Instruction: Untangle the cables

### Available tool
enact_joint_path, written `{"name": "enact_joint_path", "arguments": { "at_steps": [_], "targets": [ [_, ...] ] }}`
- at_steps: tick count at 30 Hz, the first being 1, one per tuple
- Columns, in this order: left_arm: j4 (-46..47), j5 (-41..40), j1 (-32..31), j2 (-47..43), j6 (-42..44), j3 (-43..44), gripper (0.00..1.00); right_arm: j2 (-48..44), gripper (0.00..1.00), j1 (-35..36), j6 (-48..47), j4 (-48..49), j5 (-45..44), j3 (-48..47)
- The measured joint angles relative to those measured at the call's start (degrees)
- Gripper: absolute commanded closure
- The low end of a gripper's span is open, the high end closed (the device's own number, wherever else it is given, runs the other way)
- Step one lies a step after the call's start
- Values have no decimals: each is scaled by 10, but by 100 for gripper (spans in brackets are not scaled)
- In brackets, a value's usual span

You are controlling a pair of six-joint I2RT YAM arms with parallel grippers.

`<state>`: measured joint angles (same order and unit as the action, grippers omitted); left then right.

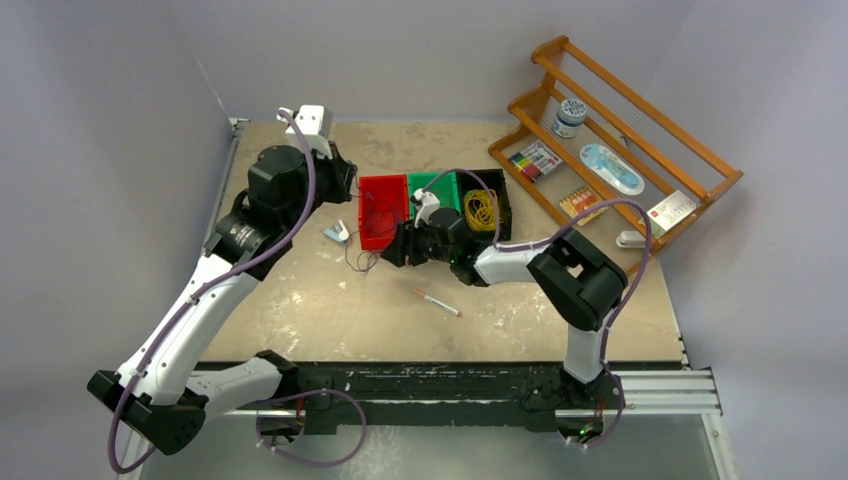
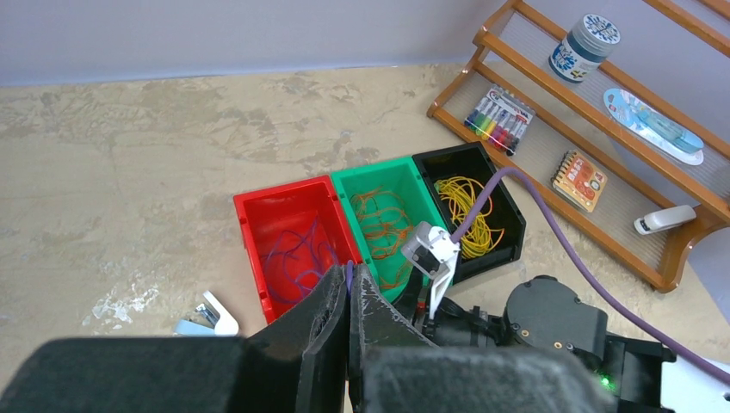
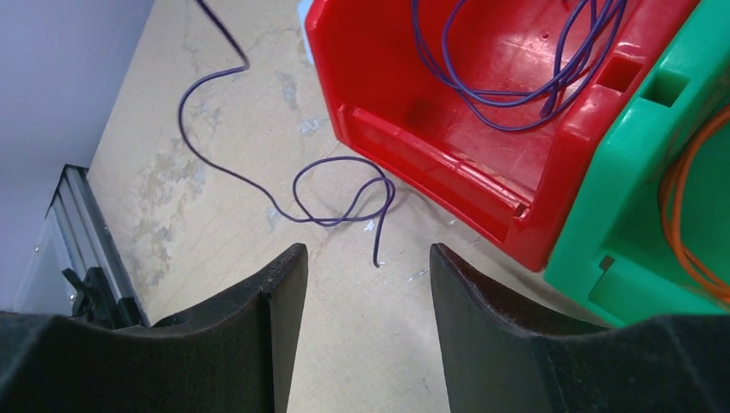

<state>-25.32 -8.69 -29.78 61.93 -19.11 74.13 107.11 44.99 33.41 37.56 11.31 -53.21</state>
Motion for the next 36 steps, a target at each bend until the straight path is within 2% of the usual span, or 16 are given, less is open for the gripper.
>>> {"name": "enact_joint_path", "arguments": {
  "at_steps": [9,18,27,32,36],
  "targets": [
    [0,0,0,0,0,0,100,38,54,1,7,-10,-15,-39],
    [-1,0,0,-3,0,-9,100,54,60,7,8,-15,-13,-50],
    [-1,0,0,-4,0,-9,100,78,75,9,11,-15,-11,-67],
    [-1,-1,0,-7,0,-9,100,88,91,9,11,-17,-6,-68],
    [-1,-3,0,-8,0,-9,100,87,100,9,11,-13,-2,-68]
  ]
}}
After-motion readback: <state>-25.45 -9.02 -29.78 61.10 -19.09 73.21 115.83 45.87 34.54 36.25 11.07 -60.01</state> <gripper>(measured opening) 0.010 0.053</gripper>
